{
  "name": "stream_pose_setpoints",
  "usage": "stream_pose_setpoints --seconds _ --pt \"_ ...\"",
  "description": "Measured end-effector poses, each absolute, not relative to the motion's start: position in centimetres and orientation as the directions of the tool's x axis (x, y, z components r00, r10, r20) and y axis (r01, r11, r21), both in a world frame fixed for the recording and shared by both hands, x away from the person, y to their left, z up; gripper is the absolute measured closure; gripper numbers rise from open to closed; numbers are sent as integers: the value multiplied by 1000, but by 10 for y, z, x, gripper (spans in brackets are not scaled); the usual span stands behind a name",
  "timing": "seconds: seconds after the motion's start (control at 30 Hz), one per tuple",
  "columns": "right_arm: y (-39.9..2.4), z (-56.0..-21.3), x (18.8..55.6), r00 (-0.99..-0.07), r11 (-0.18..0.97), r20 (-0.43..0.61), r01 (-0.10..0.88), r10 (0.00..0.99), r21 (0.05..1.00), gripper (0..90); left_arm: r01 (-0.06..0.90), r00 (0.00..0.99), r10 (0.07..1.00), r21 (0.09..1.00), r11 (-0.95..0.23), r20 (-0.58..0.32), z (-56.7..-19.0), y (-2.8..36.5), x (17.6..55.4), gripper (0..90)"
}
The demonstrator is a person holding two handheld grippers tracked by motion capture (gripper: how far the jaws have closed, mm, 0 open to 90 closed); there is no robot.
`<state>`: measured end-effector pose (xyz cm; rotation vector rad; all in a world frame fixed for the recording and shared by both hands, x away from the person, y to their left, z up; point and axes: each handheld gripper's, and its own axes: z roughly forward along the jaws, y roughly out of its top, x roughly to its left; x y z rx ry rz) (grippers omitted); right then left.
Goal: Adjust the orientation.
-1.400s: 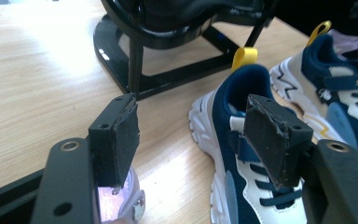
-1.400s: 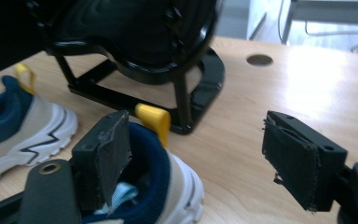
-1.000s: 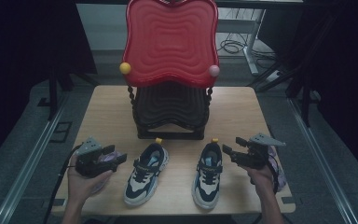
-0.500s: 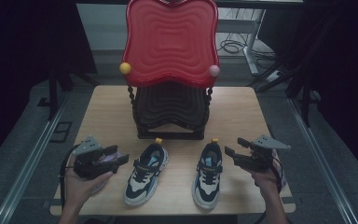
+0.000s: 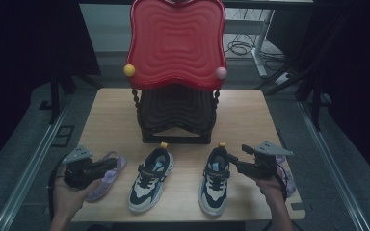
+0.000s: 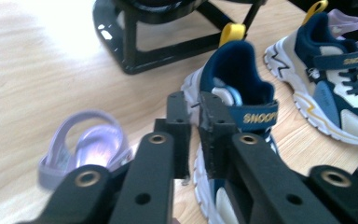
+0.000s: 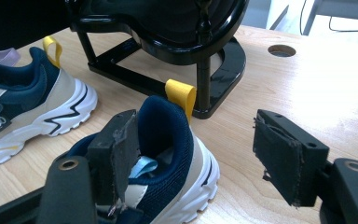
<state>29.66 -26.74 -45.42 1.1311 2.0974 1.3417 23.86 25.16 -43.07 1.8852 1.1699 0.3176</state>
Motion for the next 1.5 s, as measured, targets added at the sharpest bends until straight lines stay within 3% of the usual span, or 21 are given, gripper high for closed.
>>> stream_pose_setpoints --seconds 0.13,0.77,1.5 --pt "-265 -457 300 -611 219 84 404 787 888 311 618 507 832 767 -171 -223 -439 255 233 894" --pt "-255 -465 300 -641 268 50 390 766 881 311 736 426 876 649 -190 -226 -501 267 213 897" --pt "-257 -467 299 -627 269 47 398 777 877 312 761 387 903 618 -196 -190 -517 269 199 898"
